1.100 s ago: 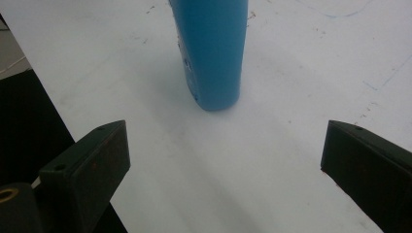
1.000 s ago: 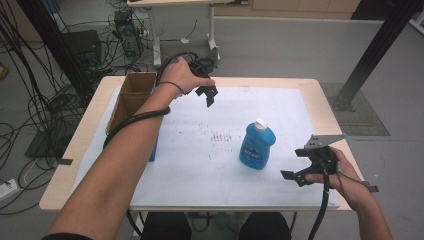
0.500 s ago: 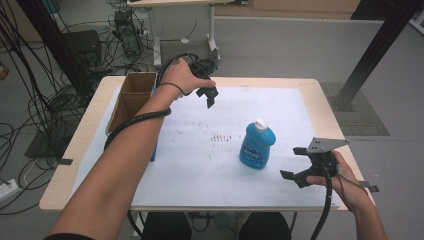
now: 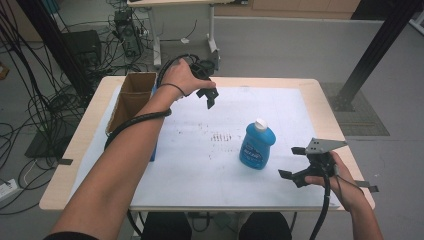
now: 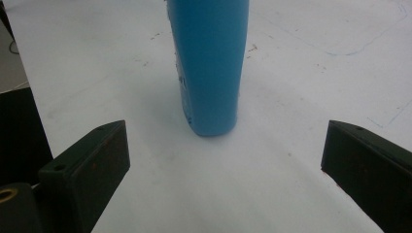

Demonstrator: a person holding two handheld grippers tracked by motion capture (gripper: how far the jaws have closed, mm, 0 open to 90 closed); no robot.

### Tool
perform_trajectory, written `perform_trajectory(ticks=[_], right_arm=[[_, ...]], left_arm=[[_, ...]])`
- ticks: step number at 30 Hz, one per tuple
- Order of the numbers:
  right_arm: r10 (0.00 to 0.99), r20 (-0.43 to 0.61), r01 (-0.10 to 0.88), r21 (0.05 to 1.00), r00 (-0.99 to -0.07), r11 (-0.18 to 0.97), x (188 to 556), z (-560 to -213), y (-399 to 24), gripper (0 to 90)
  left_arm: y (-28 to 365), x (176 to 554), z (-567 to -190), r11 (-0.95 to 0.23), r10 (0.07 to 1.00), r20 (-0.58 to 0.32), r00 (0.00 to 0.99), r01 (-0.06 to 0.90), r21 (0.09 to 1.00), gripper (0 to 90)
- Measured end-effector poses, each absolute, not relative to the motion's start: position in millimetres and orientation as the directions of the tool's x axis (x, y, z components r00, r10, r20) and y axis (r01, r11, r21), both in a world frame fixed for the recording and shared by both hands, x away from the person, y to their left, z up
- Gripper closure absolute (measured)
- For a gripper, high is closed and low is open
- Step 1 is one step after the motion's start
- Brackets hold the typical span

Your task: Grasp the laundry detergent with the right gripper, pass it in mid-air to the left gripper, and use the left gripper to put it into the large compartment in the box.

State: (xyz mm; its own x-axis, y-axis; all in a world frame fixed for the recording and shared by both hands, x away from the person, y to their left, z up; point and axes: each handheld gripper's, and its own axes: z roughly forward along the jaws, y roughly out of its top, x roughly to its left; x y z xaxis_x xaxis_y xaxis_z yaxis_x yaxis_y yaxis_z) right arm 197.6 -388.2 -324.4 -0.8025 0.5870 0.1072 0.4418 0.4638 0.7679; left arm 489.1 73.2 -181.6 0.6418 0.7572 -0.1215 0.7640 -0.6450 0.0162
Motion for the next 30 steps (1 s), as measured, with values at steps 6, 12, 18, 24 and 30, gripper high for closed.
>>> perform_trajectory(ticks=[6, 12, 18, 24, 30], right_arm=[[0.591, 0.110, 0.445, 0.769, -0.799, 0.459, 199, -332, -388, 3.7], [0.590, 0.117, 0.447, 0.773, -0.799, 0.451, 202, -339, -389, 3.7], [0.584, 0.121, 0.443, 0.777, -0.802, 0.447, 206, -344, -388, 3.7], [0.586, 0.109, 0.433, 0.782, -0.803, 0.448, 209, -346, -384, 3.8], [0.586, 0.112, 0.434, 0.784, -0.803, 0.444, 211, -350, -385, 3.9]], left_arm=[[78, 489, -183, -0.637, 0.763, -0.126, 0.634, 0.770, 0.024, 6.5], [82, 490, -187, -0.630, 0.769, -0.128, 0.627, 0.776, 0.017, 6.5], [86, 488, -189, -0.628, 0.769, -0.137, 0.624, 0.778, 0.021, 6.5], [93, 489, -190, -0.615, 0.779, -0.143, 0.611, 0.788, 0.021, 6.5], [96, 486, -192, -0.602, 0.787, -0.148, 0.599, 0.798, 0.025, 6.4]])
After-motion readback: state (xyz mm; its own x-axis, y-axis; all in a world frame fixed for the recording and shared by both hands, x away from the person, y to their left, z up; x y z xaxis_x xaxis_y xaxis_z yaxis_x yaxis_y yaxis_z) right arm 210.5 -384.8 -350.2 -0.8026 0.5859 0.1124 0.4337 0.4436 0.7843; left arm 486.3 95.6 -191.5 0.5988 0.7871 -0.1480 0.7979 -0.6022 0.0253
